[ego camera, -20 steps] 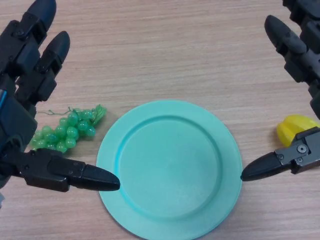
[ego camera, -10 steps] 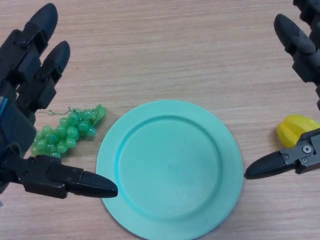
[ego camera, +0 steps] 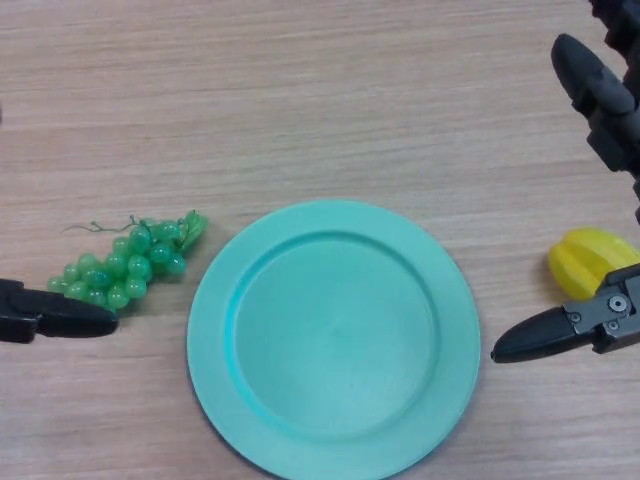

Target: Pick up the green grapes and place it on the plate

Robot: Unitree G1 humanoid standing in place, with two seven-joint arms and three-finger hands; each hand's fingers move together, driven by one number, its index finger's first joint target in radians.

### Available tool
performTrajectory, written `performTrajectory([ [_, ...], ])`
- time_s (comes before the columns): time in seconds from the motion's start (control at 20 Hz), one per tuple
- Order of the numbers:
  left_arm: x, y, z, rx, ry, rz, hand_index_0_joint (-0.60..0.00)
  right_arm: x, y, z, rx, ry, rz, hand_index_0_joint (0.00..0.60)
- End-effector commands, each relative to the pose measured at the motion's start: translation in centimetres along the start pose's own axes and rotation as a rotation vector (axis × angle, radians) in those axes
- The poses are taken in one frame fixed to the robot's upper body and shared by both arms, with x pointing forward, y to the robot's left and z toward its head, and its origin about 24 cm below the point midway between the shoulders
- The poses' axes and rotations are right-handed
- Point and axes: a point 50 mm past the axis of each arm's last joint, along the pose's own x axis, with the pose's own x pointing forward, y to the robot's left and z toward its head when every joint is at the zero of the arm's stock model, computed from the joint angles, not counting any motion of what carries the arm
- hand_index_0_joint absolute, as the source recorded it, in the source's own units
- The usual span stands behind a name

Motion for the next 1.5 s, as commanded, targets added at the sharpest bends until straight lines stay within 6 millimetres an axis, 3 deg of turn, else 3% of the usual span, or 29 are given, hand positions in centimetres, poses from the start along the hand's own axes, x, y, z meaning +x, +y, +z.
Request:
performTrajectory([
  [0.05,1.1,1.8,1.0,0.261,-0.090,0.034,0.000,-0.7,-0.9,3.1,-0.066,-0.232,-0.061,0.000],
  [0.35,3.7,0.3,-2.6,0.412,0.073,-0.068,0.000,-0.9,-1.4,3.1,-0.063,-0.222,-0.075,0.000],
  [0.55,4.5,-2.0,-4.5,0.582,0.091,-0.136,0.000,-1.1,-1.7,3.2,-0.064,-0.228,-0.079,0.000],
  [0.7,4.7,-2.2,-5.4,0.658,0.123,-0.142,0.000,-1.2,-1.9,3.4,-0.067,-0.235,-0.085,0.000],
  [0.8,4.7,-2.1,-5.4,0.661,0.125,-0.130,-0.200,-1.2,-2.0,3.4,-0.067,-0.237,-0.088,0.000],
  [0.85,4.7,-2.1,-5.5,0.680,0.117,-0.120,-0.350,-1.3,-2.1,3.5,-0.066,-0.239,-0.090,0.000],
  [0.9,4.7,-2.1,-5.5,0.696,0.105,-0.104,-0.450,-1.3,-2.2,3.5,-0.067,-0.240,-0.092,0.000],
  [0.95,4.8,-1.8,-5.4,0.730,0.061,-0.042,-0.592,-1.4,-2.3,3.5,-0.068,-0.240,-0.096,0.000],
  [1.1,4.8,-1.6,-5.2,0.750,0.018,-0.018,-0.600,-1.3,-2.4,3.5,-0.068,-0.238,-0.099,0.000],
  [1.3,4.7,0.1,-4.4,0.689,-0.023,0.056,-0.600,-1.3,-2.4,3.4,-0.069,-0.234,-0.099,0.000],
  [1.5,4.1,1.4,-1.5,0.596,-0.074,0.110,-0.600,-1.1,-2.3,3.4,-0.072,-0.231,-0.098,0.000],
])
